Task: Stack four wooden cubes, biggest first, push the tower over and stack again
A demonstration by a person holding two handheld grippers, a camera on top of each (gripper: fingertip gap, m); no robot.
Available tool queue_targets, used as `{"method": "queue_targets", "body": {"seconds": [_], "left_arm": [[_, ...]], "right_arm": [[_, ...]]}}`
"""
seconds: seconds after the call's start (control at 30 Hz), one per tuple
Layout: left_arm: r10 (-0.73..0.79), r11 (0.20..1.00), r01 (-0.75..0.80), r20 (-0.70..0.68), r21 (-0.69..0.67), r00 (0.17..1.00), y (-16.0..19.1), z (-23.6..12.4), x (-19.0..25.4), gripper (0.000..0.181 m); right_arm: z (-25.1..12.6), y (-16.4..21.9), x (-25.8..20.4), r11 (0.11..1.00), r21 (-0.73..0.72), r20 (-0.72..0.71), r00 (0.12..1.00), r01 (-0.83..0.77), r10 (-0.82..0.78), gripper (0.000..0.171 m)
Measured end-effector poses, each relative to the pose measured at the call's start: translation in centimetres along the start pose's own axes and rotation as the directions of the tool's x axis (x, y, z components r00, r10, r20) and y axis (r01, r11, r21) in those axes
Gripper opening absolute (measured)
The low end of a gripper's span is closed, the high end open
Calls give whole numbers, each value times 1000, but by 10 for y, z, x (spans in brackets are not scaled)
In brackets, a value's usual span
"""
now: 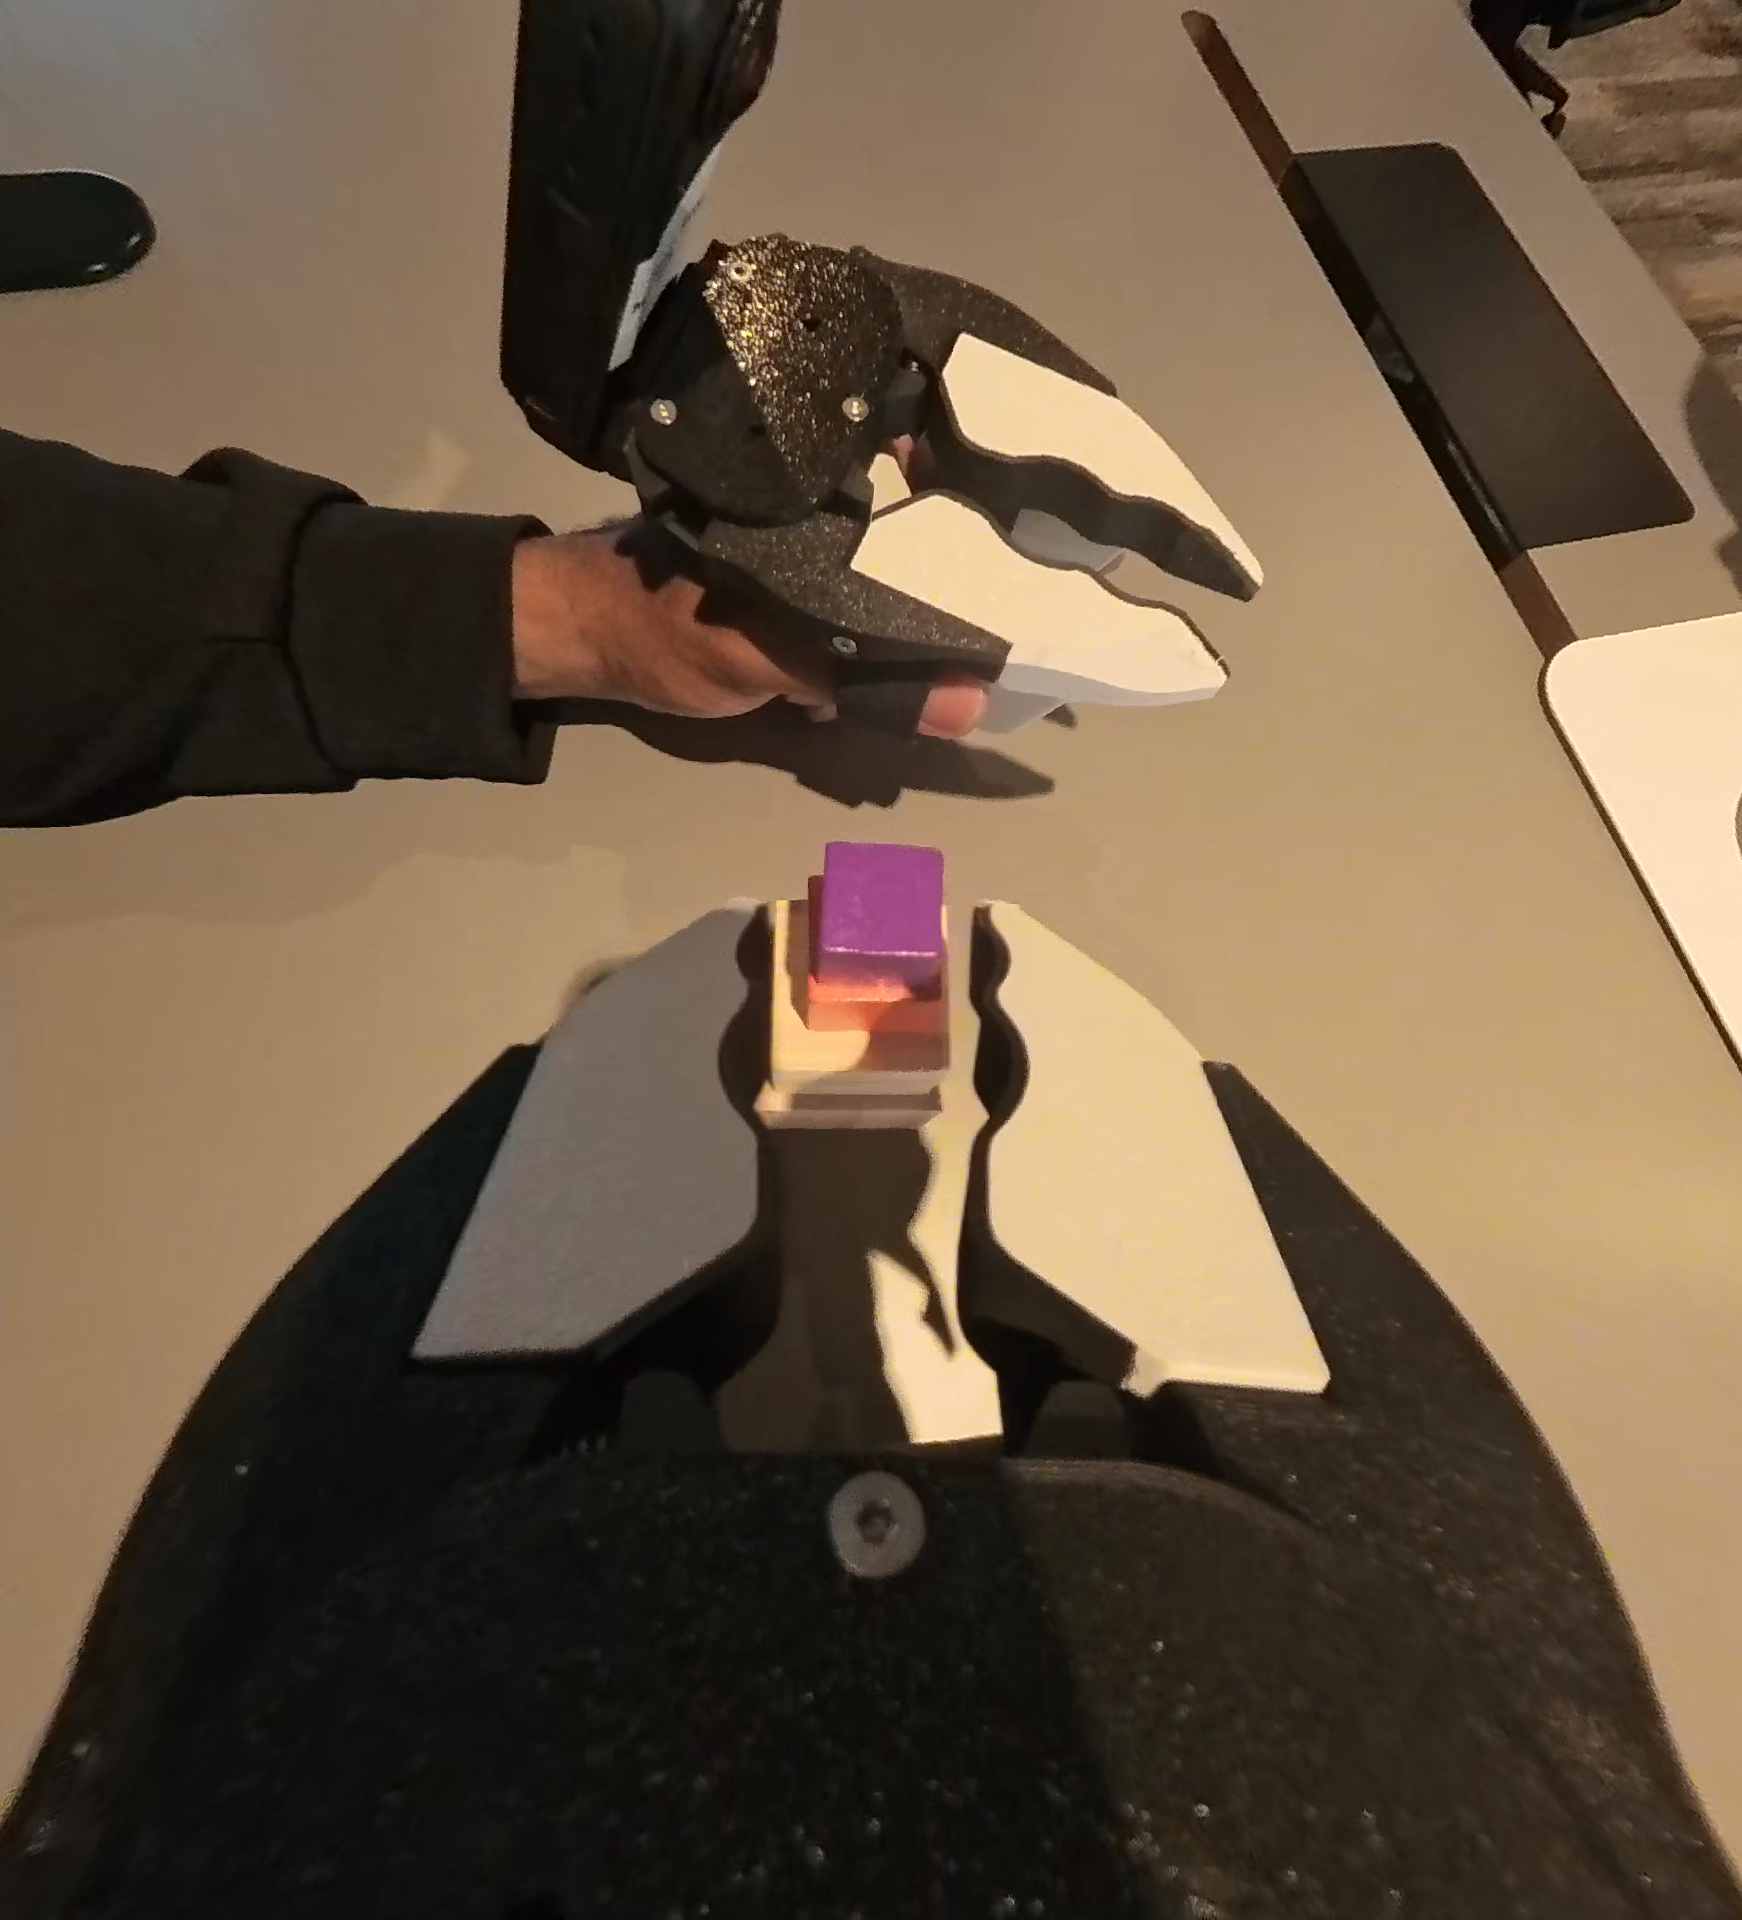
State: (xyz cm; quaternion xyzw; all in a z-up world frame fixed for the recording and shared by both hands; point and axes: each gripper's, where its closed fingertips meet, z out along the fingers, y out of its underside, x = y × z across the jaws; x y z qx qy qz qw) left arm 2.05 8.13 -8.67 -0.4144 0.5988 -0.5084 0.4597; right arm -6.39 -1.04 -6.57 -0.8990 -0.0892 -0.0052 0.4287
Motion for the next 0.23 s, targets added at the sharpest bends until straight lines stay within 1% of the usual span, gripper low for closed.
{"method": "queue_targets", "body": {"seconds": [0.13, 0.23], "left_arm": [[-4, 1000, 4, -25, 2, 1000, 0, 0, 3, 22], [-19, 1000, 19, -60, 7, 998, -1, -1, 5, 23]], "right_arm": [[-8, 7, -1, 1000, 8, 43, 999, 10, -10, 45], [-16, 23, 4, 1000, 5, 80, 997, 20, -20, 45]]}}
